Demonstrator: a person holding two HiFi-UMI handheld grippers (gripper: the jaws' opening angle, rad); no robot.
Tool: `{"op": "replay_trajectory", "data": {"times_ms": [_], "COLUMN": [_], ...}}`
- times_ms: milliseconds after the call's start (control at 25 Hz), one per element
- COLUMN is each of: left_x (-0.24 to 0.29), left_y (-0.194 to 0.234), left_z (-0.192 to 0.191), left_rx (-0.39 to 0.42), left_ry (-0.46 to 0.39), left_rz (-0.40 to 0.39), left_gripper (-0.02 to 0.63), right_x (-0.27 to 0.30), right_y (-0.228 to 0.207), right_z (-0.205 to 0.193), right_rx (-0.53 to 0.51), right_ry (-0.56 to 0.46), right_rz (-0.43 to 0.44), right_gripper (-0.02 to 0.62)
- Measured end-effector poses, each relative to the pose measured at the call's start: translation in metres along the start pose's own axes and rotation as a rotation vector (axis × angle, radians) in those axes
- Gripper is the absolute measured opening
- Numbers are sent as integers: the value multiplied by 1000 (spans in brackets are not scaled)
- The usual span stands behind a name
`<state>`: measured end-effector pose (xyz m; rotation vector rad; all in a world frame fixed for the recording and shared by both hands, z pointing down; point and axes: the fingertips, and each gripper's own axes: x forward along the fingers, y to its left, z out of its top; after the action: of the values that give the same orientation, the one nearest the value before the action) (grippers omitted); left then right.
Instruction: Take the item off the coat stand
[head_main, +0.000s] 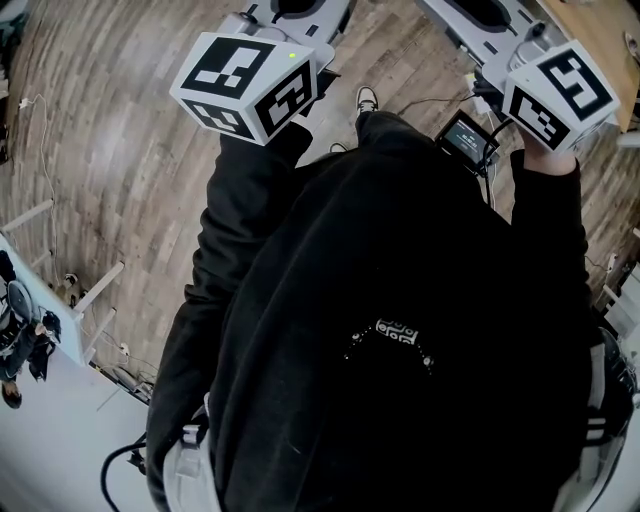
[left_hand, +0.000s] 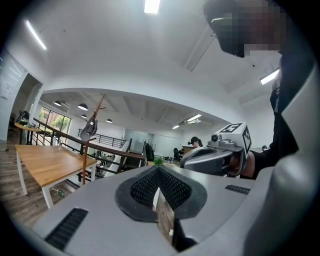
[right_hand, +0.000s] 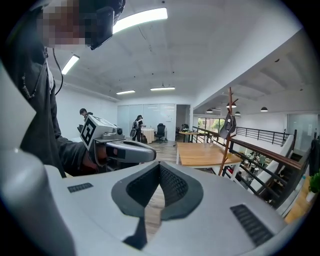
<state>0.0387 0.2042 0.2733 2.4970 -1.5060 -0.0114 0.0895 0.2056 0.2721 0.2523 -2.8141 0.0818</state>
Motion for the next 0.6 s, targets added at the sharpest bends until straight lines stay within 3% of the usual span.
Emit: {"op": "replay_trajectory", "data": {"times_ms": [320,600], "left_x": [45,115], "left_y": [16,41], "left_z": [23,27], "left_rx": [39,48], "left_ry": [9,31], "left_rz": [-19,-12], "left_gripper": [3,3], "right_x": [-3,4], "right_y": [-48,-124], "right_z": [13,6], "right_rx": [-3,18], "right_ry": [-15,-22], "right_rz": [-6,10], "right_gripper": [17,17]}}
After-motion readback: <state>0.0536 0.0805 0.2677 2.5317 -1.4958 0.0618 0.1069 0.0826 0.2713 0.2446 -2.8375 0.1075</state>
